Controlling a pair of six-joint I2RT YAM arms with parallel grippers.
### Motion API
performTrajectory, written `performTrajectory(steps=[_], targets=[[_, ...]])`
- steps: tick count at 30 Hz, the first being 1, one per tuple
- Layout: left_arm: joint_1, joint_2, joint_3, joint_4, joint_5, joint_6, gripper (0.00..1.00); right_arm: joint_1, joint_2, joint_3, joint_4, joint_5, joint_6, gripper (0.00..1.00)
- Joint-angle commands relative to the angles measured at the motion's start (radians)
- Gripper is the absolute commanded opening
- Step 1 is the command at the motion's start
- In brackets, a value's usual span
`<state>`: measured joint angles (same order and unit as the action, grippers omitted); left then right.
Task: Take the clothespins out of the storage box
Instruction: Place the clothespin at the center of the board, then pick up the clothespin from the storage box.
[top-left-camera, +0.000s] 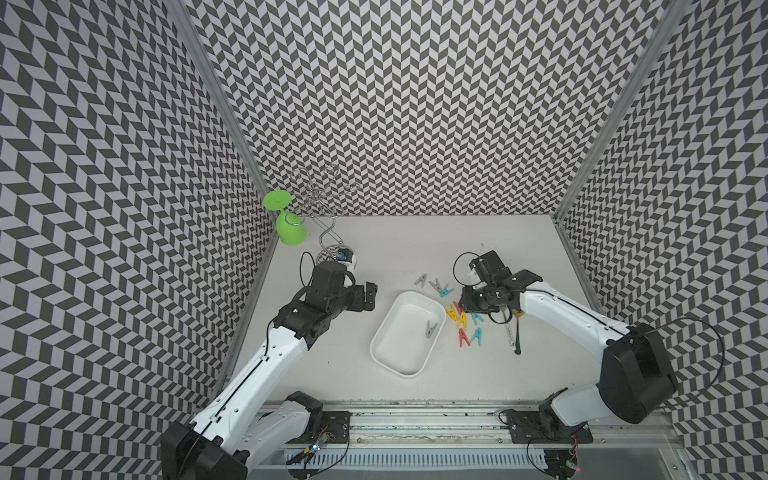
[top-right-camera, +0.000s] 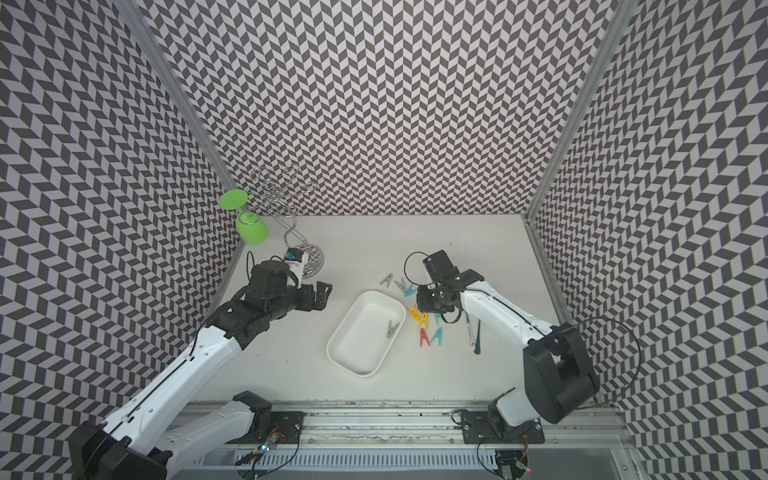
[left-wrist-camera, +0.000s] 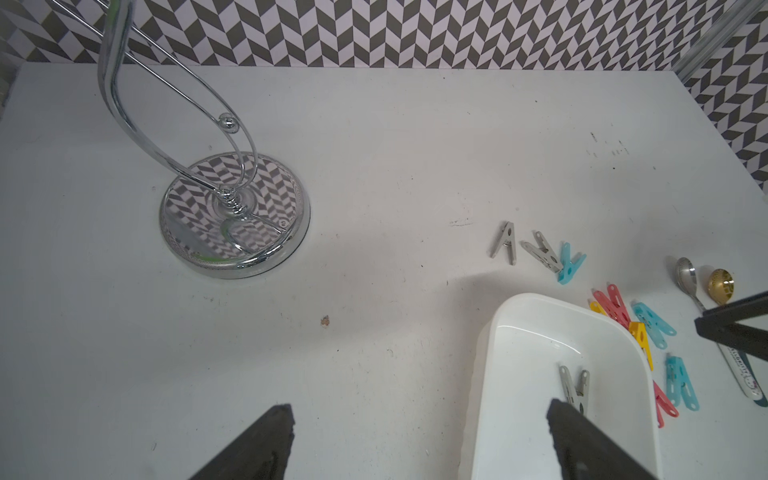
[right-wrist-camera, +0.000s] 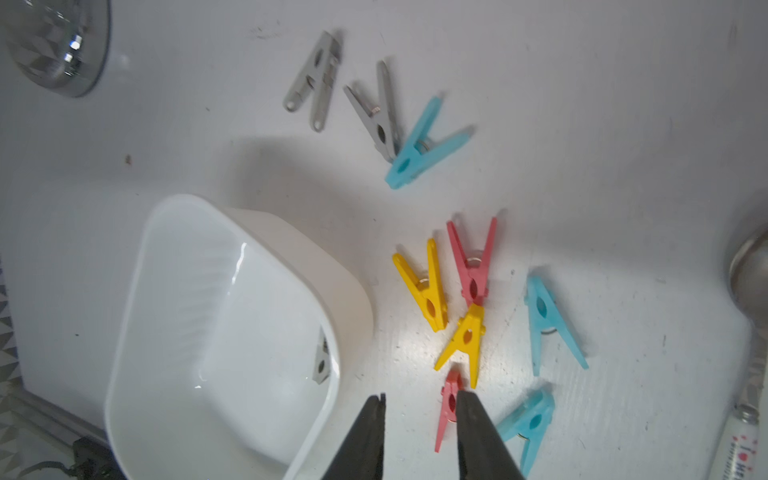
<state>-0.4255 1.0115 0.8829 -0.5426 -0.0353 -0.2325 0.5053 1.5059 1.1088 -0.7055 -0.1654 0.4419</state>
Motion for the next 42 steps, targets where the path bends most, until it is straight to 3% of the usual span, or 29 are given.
performTrajectory(steps=[1, 9, 15, 28, 38, 42], targets=[[-0.014, 0.004, 0.029, 0.000, -0.019, 0.009, 1.00, 0.033, 0.047, 0.091, -0.039, -0.035, -0.050, 0.33], [-0.039, 0.025, 0.033, 0.005, -0.022, 0.009, 1.00, 0.182, 0.244, 0.284, -0.139, -0.044, -0.145, 0.33], [-0.041, 0.029, 0.033, 0.003, -0.026, 0.013, 1.00, 0.258, 0.361, 0.321, -0.153, -0.014, -0.189, 0.33], [-0.044, 0.038, 0.027, 0.001, -0.029, 0.018, 1.00, 0.286, 0.503, 0.368, -0.170, 0.116, -0.198, 0.33], [-0.045, 0.026, 0.011, 0.006, -0.034, 0.020, 1.00, 0.291, 0.531, 0.358, -0.163, 0.100, -0.197, 0.26], [-0.048, 0.021, 0.005, 0.007, -0.041, 0.021, 1.00, 0.292, 0.533, 0.358, -0.161, 0.094, -0.196, 0.18]])
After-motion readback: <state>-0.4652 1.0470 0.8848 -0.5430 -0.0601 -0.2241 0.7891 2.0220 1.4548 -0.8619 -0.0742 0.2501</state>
